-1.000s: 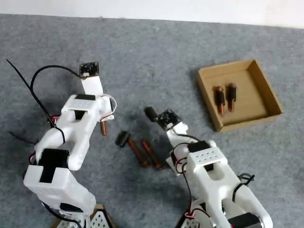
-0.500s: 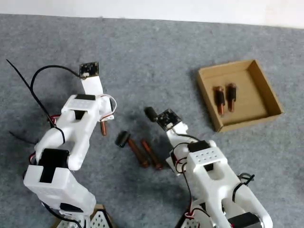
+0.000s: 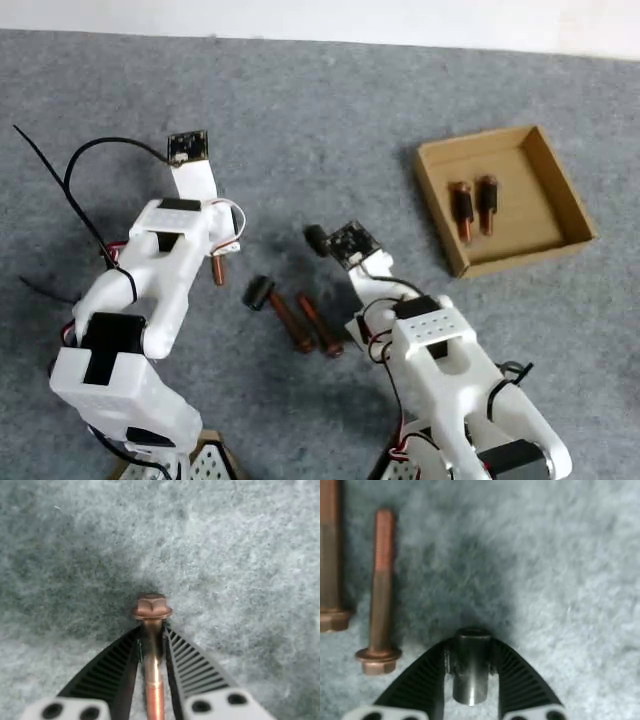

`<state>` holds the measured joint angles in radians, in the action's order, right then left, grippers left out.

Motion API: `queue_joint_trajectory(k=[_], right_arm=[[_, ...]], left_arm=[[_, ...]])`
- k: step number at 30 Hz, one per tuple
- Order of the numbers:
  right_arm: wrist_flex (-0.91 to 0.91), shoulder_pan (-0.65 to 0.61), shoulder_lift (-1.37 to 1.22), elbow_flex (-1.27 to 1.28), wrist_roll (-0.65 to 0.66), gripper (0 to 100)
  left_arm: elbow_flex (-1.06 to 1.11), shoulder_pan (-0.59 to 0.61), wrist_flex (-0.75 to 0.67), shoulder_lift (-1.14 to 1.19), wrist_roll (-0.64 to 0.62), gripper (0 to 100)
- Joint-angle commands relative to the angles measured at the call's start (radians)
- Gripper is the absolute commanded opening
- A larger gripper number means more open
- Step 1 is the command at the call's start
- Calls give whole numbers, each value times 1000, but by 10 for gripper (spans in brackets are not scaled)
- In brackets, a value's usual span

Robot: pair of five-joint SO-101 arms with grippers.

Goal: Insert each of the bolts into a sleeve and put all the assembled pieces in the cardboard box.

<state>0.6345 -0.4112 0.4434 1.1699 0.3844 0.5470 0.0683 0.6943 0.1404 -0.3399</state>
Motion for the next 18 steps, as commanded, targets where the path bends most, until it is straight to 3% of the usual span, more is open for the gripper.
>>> queue_joint_trajectory(k=[1, 11, 18], right_arm=[[-65, 12, 19, -27, -9, 4], [-61, 8, 403, 177, -5, 4], [-59, 8, 492, 236, -3, 4]], left_arm=[[-41, 16, 6, -2, 8, 6], [-41, 16, 6, -2, 8, 6], [-41, 18, 6, -2, 8, 6]])
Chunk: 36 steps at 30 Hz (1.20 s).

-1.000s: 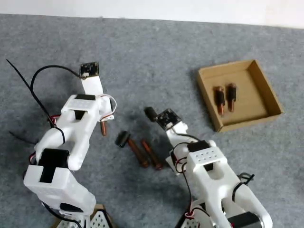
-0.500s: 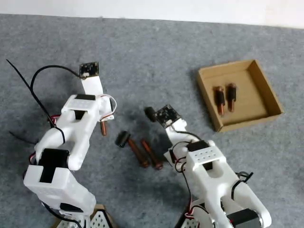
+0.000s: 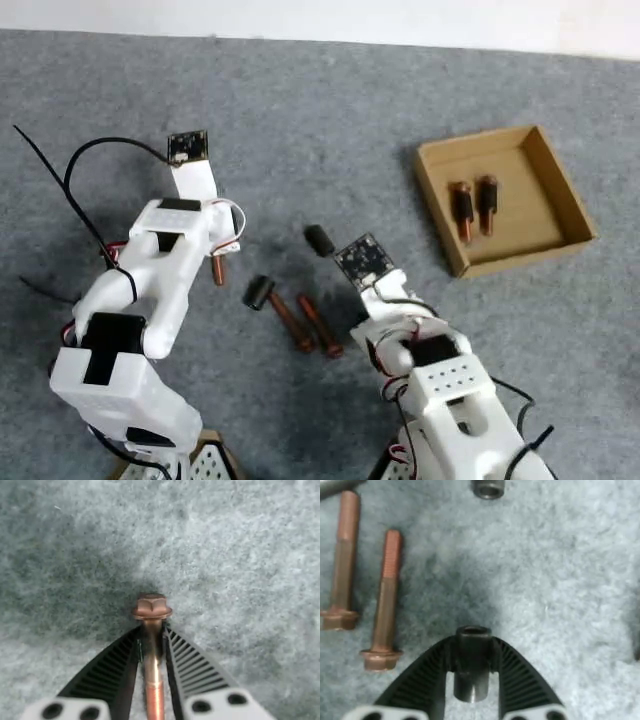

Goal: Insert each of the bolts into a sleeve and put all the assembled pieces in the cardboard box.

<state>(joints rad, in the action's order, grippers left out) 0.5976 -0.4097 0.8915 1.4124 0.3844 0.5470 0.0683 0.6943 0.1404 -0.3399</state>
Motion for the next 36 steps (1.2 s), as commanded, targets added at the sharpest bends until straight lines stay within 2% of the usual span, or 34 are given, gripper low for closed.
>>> queue_joint_trajectory(k=[1, 13, 32, 36], right_arm=[[-22, 7, 45, -5, -3, 4], [124, 7, 44, -4, -3, 4], [234, 13, 42, 28, -2, 4], [277, 13, 42, 28, 61, 4]], left_arm=[[-41, 18, 6, -2, 8, 6], [-41, 18, 6, -2, 8, 6], [-41, 19, 6, -2, 8, 6], [-41, 19, 6, -2, 8, 6]])
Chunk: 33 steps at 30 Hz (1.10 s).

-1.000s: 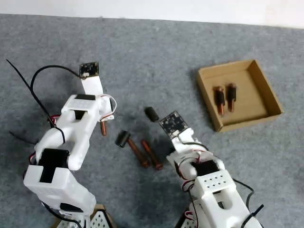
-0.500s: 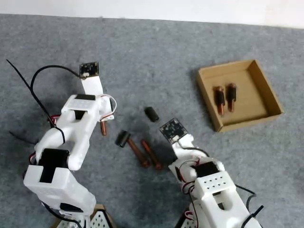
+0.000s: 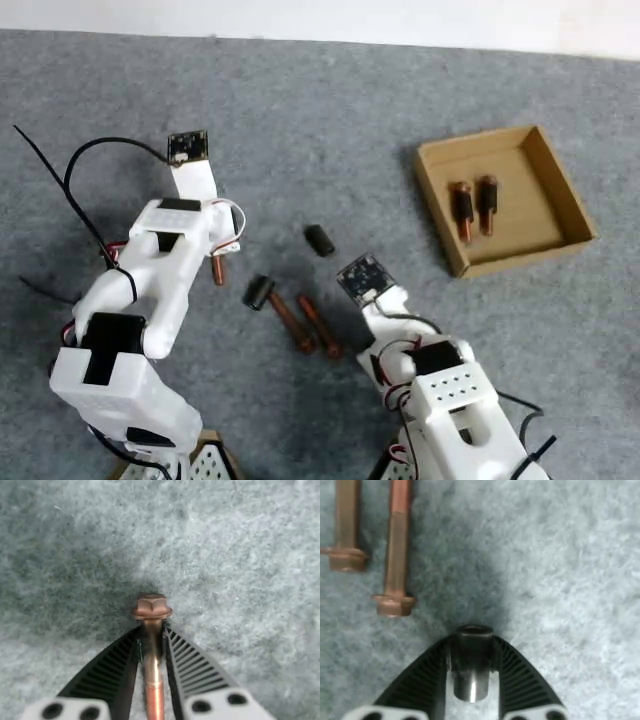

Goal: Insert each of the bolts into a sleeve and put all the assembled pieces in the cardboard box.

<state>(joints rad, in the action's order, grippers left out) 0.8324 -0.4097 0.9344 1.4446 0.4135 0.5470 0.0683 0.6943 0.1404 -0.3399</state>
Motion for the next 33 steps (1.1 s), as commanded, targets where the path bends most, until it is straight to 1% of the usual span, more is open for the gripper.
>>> queue_joint_trajectory(k=[1, 18, 21, 25, 29, 33], right_arm=[[48, 13, -1, -4, 35, 4], [45, 15, 10, -4, 29, 4], [-35, 36, 10, -5, 25, 4], [-120, 35, 10, -10, -23, 4], [-213, 39, 10, -5, -26, 4], [-260, 39, 10, -5, -28, 4]], left_arm=[[-41, 19, 6, -2, 8, 6], [-41, 19, 6, -2, 8, 6], [-41, 19, 6, -2, 8, 6], [-41, 19, 6, -2, 8, 6], [-41, 19, 6, -2, 8, 6], [-41, 19, 6, -2, 8, 6]])
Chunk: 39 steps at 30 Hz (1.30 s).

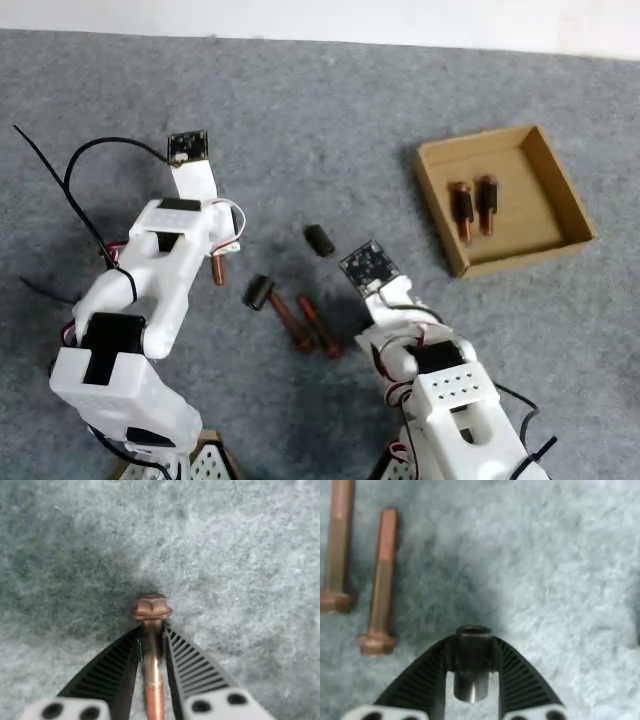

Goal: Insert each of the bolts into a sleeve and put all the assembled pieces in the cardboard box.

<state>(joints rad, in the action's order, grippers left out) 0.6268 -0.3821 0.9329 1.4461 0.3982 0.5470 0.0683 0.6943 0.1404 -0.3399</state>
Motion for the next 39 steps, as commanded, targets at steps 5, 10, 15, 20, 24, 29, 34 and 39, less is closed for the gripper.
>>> queue_joint_trajectory(k=[5, 10, 15, 20, 24, 29, 34, 39], right_arm=[[-143, 13, 2, -13, -12, 4], [-183, 13, -53, -15, -8, 4], [-220, 47, -254, -68, -5, 4], [-171, 82, -349, -131, -5, 4], [-64, 82, -309, -124, 6, 4], [39, 84, -208, -94, 54, 4], [99, 84, -76, -21, 54, 4], [188, 82, 77, 39, 54, 4]], left_arm=[[-41, 19, 6, -1, 8, 6], [-41, 19, 6, -1, 8, 6], [-41, 19, 6, -1, 8, 6], [-41, 19, 6, -1, 8, 6], [-41, 19, 6, -1, 8, 6], [-41, 19, 6, -1, 8, 6], [-41, 19, 6, -1, 8, 6], [-41, 19, 6, -1, 8, 6]])
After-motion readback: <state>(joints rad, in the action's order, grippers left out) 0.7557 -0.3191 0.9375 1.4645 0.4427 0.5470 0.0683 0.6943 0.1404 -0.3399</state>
